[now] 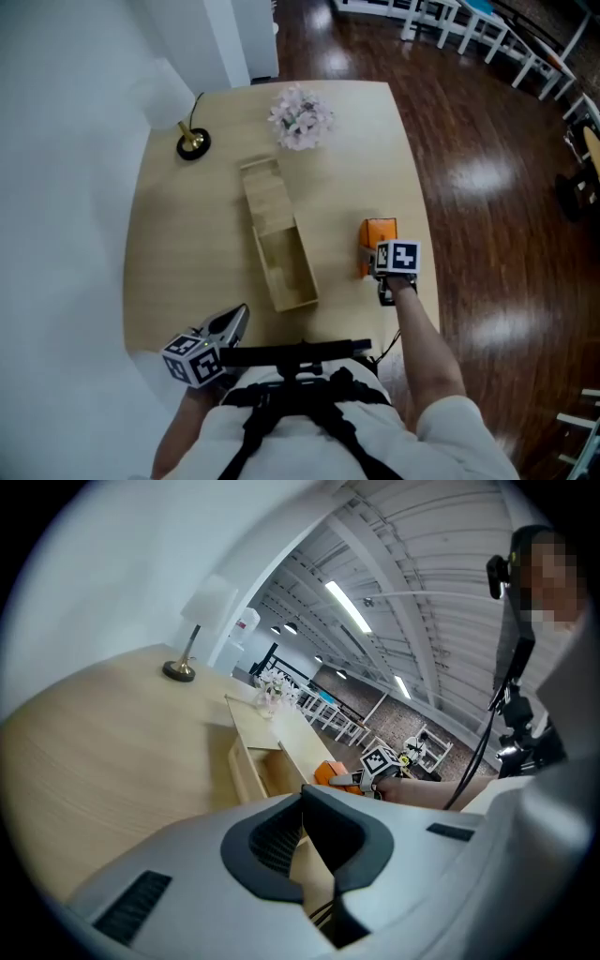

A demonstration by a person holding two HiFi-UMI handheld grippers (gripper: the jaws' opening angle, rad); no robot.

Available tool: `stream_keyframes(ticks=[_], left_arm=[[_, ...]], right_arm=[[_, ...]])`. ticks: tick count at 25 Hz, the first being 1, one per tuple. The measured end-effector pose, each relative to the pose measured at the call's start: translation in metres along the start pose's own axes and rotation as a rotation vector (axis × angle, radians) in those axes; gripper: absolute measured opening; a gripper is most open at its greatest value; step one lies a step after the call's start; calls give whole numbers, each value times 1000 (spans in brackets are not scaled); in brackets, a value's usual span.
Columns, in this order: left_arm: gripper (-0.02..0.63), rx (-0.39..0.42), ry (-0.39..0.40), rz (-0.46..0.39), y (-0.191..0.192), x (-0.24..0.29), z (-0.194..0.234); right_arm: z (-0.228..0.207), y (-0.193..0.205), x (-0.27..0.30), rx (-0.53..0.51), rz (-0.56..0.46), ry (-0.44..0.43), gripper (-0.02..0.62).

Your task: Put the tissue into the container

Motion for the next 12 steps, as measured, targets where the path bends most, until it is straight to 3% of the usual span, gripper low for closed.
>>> stream_keyframes(ticks=[12], left_arm=[[-6, -23, 9, -20, -4, 1, 2]], right_arm=[[5, -6, -16, -3, -35, -21, 431]])
Point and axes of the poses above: the fingertips, and each gripper's own axes: x forward along the fingers, z to its left, y out of its underside, the point moved 2 cm from there along -x, backward along the fingers, and after that the axes turned 12 degrees about -y, right-handed, at the moved point
